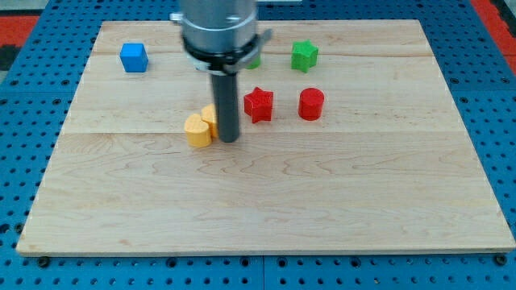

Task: Push the yellow heart to the bottom of the blue cube

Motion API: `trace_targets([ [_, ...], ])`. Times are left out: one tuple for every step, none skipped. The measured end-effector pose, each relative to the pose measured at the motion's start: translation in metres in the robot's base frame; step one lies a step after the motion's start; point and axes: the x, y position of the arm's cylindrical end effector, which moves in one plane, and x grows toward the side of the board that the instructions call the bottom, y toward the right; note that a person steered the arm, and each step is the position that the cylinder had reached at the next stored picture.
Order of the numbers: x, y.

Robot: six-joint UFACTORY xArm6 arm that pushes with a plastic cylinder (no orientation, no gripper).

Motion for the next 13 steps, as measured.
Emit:
trace_targets([
  [-0.015, -0.004],
  [-0.007, -0.026],
  [-0.008, -0.044],
  [0.003, -0.009],
  [-0.018, 0.008],
  [-0.027, 0.004],
  [-0.023, -0.006],
  [-0.002, -0.007],
  [-0.012, -0.054],
  [-0.004, -0.102],
  [0.047, -0.071],
  [0.042, -0.1],
  [0.0, -0.12],
])
